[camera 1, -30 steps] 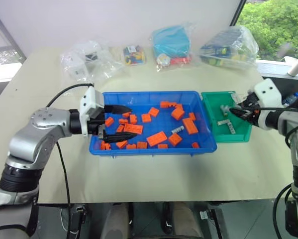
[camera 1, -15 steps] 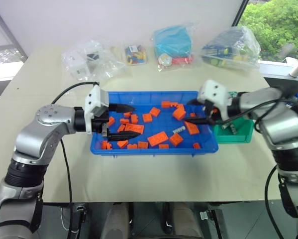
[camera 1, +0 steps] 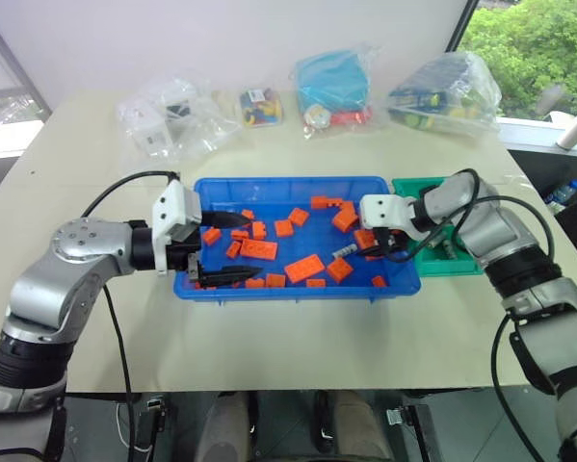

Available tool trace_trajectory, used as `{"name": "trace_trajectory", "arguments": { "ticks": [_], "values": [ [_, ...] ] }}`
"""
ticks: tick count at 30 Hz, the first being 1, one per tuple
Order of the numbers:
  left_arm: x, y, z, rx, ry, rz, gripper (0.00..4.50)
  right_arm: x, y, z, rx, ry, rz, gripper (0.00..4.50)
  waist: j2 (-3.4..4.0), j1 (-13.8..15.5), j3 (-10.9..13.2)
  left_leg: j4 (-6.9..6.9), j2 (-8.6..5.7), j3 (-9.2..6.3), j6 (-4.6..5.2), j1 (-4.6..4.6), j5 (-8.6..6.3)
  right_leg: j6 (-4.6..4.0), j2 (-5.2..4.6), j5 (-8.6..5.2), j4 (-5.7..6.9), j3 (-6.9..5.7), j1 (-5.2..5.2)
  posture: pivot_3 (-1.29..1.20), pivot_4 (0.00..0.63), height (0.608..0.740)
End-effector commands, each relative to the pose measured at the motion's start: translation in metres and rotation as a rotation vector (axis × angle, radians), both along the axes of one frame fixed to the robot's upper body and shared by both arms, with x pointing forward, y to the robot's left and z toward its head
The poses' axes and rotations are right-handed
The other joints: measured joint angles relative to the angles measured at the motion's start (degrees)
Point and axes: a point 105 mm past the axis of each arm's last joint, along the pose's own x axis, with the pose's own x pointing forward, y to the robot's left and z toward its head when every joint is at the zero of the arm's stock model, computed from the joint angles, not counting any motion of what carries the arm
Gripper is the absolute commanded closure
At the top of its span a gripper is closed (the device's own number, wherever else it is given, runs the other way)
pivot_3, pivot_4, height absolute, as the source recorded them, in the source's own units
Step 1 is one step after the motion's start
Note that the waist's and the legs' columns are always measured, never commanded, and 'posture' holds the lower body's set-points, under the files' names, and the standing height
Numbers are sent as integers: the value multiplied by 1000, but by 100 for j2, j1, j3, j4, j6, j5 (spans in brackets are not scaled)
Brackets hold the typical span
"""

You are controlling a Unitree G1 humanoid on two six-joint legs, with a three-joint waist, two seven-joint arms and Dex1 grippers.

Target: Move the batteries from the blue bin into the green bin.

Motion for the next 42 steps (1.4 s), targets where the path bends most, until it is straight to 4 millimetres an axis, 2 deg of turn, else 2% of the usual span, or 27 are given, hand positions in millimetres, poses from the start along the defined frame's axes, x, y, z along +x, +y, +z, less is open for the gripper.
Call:
{"name": "trace_trajectory", "arguments": {
  "ticks": [1,6,9,13,18,20,23,26,28,30,33,35,36,38,42],
  "values": [
    [-3,-1,12,-11,-52,-4,0,-5,3,-12,5,67,15,1459,5,19,3,0,0,0,0,-1,0,0,0,0,1,0,0,0,150,736],
    [-1,-1,12,-12,-55,-4,0,-15,9,-20,3,121,52,1459,4,21,3,1,-2,0,0,-3,0,1,-2,0,0,0,0,0,150,736],
    [2,-2,14,-15,-60,-9,0,-19,12,-23,29,141,46,2164,4,13,3,0,-1,-1,0,-1,0,0,-1,0,2,-1,0,0,150,736],
    [4,-4,13,-14,-54,-25,0,-13,19,1,164,70,-52,4261,5,13,3,1,-1,1,0,-1,0,1,-1,0,3,0,-1,0,150,736],
    [5,-5,12,-14,-48,-40,0,-17,12,35,302,-27,-171,4261,7,26,4,0,-1,1,-1,-4,0,1,-2,0,4,-1,-5,0,150,736],
    [6,-7,12,-17,-46,-47,0,-17,4,55,370,-96,-245,4261,7,34,4,0,-2,1,-1,-5,0,1,-3,0,4,-1,-5,0,150,736],
    [6,-8,11,-20,-43,-52,0,-12,-21,84,452,-232,-400,4261,7,41,4,1,-2,1,0,-6,0,1,-3,0,3,-1,-5,0,150,736],
    [7,-7,9,-21,-36,-55,0,-11,-67,104,507,-332,-625,4261,7,64,4,0,-2,1,0,-6,0,0,-3,0,3,-1,-5,0,150,736],
    [7,-7,8,-22,-30,-57,0,-17,-95,106,504,-366,-743,4261,7,116,4,0,-3,3,0,-6,0,0,-4,0,1,0,-5,0,150,736],
    [7,-6,7,-21,-27,-59,0,-25,-106,102,492,-363,-780,4261,7,135,4,-1,-3,4,0,-5,0,0,-5,0,0,0,-5,0,150,736],
    [9,-7,6,-20,-23,-62,0,-37,-112,90,487,-308,-802,4261,7,128,4,-1,-3,3,0,-4,0,-1,-4,0,1,0,-5,0,150,736],
    [11,-7,6,-20,-22,-61,0,-37,-118,86,486,-327,-849,3370,9,105,4,0,-2,4,1,-4,0,0,-3,0,1,2,-6,0,150,736],
    [12,-7,5,-22,-21,-58,0,-36,-122,84,482,-343,-875,3068,10,103,4,-1,-2,4,1,-3,0,0,-3,0,2,2,-6,0,150,736],
    [14,-5,4,-24,-7,-46,0,-35,-128,81,498,-335,-914,2045,10,108,4,0,-2,3,1,-3,0,0,-2,0,2,1,-6,0,150,736],
    [17,8,-1,-22,29,1,0,-54,-129,81,536,-243,-813,2045,9,152,4,-1,-2,3,1,-5,-1,0,-2,0,0,1,-6,0,150,736]
  ]
}}
